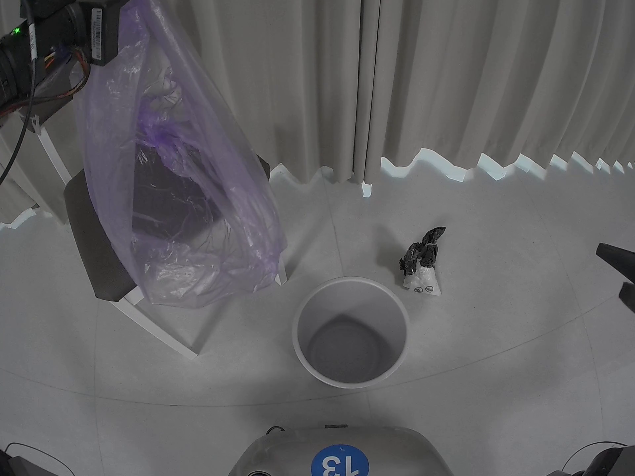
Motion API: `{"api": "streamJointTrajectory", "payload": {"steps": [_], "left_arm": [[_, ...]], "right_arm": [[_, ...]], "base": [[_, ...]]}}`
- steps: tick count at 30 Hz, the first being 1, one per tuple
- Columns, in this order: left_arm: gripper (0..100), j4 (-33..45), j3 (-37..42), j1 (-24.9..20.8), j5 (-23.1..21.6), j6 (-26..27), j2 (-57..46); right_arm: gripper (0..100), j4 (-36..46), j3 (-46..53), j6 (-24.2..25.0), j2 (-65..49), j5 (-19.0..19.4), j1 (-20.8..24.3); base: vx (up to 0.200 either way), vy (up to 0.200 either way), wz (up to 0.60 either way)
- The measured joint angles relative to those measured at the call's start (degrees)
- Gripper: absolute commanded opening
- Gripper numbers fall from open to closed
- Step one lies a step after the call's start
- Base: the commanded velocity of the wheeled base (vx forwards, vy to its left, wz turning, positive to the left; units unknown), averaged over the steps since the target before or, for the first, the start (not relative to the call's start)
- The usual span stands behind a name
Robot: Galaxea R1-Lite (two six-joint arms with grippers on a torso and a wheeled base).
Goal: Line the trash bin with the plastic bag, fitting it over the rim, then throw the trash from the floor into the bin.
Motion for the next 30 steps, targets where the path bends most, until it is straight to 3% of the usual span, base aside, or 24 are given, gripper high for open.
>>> {"api": "streamJointTrajectory", "payload": {"steps": [6, 10, 14, 30], "left_arm": [[0, 1.1, -1.7, -0.6, 0.0, 0.0, 0.6], [0, 1.2, -2.3, -0.7, 0.0, 0.0, 0.7], [0, 1.2, -2.6, -0.5, 0.0, 0.0, 0.6], [0, 1.1, -2.8, 0.0, 0.0, -1.6, 0.7]], "right_arm": [[100, 0.0, -1.1, -2.3, 3.5, -1.8, 0.0], [100, -0.1, -1.6, -4.9, 5.8, -6.5, 0.9], [100, -0.2, -2.4, -5.8, 7.8, -11.2, 4.5], [100, -1.0, -8.4, -9.8, 21.9, -20.0, 18.8]], "base": [[0.000, 0.000, 0.00], [0.000, 0.000, 0.00], [0.000, 0.000, 0.00], [0.000, 0.000, 0.00]]}}
